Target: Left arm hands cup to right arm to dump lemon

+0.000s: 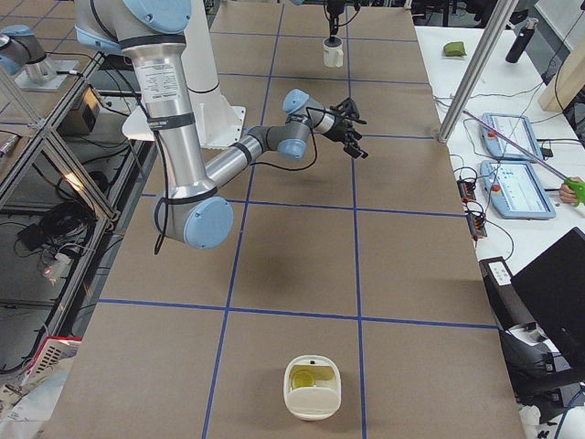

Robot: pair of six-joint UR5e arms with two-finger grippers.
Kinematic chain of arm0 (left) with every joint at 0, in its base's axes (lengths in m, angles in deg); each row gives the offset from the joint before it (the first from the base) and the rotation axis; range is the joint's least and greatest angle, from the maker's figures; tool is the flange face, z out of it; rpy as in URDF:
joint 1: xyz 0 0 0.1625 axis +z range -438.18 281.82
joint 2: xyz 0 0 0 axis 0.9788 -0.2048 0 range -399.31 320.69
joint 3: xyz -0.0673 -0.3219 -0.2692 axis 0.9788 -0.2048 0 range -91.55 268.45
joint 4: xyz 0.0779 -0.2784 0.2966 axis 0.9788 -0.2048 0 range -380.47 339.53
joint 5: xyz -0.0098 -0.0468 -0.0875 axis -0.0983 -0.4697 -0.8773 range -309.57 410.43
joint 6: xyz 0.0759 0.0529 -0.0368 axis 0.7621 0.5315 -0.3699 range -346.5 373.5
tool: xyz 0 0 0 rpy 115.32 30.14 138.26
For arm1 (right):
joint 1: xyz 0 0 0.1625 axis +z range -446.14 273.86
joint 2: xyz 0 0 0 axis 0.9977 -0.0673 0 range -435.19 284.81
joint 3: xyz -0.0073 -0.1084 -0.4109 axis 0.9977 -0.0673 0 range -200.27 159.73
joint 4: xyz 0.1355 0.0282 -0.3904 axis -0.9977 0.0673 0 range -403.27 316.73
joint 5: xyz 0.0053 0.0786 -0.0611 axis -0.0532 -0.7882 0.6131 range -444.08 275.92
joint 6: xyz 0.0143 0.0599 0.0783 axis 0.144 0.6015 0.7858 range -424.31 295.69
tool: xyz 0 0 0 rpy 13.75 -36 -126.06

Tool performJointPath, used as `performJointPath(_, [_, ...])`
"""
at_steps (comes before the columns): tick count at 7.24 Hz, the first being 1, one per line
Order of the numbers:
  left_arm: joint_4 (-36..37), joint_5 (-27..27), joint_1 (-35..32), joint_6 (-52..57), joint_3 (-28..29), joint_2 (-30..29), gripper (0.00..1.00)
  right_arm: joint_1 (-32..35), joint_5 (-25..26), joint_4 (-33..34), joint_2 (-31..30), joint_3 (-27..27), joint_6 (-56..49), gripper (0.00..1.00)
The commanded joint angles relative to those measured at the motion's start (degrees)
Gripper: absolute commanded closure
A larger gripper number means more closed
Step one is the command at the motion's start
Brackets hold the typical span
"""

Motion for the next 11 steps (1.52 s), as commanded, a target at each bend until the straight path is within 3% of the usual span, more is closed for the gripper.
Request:
performJointPath(1, [-3.7,-2.1,-6.4,13.1,2.5,7.8,1.00,17.0,-26.5,0.7,-6.8,0.6,-7.0,0.00])
performJointPath(3, [-3.9,-5.5,-8.7,22.1,7.5,11.2,1.00,27.4,-38.0,2.7,-13.1,-0.4,-19.0,0.00])
performJointPath(4, [-5.8,-5.5,-8.6,22.4,9.7,12.1,1.00,32.9,-46.4,9.1,-12.7,-1.1,-23.5,0.00])
performJointPath(5, [-13.6,-5.6,-8.5,23.0,12.6,16.3,1.00,37.0,-51.1,15.0,-12.8,-1.1,-31.0,0.00])
performJointPath(6, [-18.3,-5.8,-8.4,22.3,15.2,16.9,1.00,37.8,-52.5,20.3,-12.6,-0.9,-33.7,0.00])
performJointPath(7, [-18.0,-8.6,-8.3,22.2,15.7,16.9,1.00,37.9,-52.8,22.7,-12.9,-0.9,-33.7,0.00])
performJointPath(9, [-17.6,-11.8,-8.4,22.0,15.7,16.9,1.00,38.1,-54.8,22.9,-13.5,-1.0,-33.7,0.00])
performJointPath(11, [-17.7,-11.0,-8.2,21.7,16.2,16.9,0.82,38.1,-54.8,22.9,-13.4,-1.1,-33.7,0.00])
